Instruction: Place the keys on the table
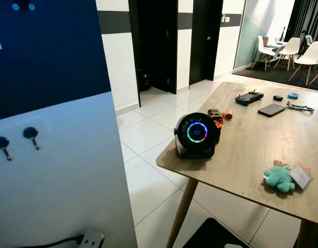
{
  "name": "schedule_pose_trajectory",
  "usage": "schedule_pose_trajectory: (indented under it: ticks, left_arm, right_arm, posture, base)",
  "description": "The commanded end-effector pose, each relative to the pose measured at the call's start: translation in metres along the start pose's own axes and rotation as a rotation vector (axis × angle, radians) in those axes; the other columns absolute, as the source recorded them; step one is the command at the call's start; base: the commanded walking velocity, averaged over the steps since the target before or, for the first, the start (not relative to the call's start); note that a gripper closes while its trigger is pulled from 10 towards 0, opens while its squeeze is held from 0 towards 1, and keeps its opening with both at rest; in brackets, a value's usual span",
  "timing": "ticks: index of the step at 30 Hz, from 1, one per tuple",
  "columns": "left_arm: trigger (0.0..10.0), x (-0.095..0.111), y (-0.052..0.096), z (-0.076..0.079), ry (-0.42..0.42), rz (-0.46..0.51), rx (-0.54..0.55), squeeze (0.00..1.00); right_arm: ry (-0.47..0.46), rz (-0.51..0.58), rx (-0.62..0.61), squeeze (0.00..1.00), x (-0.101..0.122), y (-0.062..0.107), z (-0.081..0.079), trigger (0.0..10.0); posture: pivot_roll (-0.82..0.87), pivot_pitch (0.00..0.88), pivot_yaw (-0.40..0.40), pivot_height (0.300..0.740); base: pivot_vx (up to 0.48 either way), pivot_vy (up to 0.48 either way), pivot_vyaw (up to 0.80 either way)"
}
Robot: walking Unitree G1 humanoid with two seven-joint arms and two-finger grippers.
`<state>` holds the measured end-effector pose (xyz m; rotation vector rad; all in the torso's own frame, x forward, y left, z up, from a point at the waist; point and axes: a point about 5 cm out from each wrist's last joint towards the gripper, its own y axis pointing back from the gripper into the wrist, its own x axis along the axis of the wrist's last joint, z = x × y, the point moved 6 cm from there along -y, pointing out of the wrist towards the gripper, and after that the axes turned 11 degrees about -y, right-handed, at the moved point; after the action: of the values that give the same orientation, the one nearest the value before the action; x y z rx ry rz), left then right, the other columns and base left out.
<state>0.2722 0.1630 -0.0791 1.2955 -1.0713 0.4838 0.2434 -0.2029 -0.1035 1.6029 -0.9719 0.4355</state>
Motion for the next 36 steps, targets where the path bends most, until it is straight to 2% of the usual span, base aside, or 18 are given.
schedule_pose_trajectory:
  ticks: [1, 25, 36]
  left_arm:
    - [10.0, -0.007, 0.006, -0.016, 0.02, -0.024, 0.04, 0.0]
    - [10.0, 0.001, 0.002, -0.014, 0.025, -0.002, 0.038, 0.0]
    - [10.0, 0.004, 0.001, -0.016, 0.016, 0.005, 0.047, 0.0]
  right_arm:
    - [-0.016, -0.024, -0.019, 0.0, -0.007, 0.002, 0.005, 10.0]
    - [-0.048, 0.003, -0.034, 0.0, 0.0, 0.0, 0.005, 10.0]
    - [-0.049, 0.007, -0.032, 0.0, 0.001, 0.0, 0.004, 10.0]
  posture:
    - [0.03, 0.014, 0.009, 0.74]
    - [0.03, 0.025, 0.01, 0.74]
    - [0.04, 0.025, 0.013, 0.74]
  base:
    - [-0.27, 0.0, 0.0]
    - [-0.342, 0.0, 0.0]
    - [0.0, 0.0, 0.0]
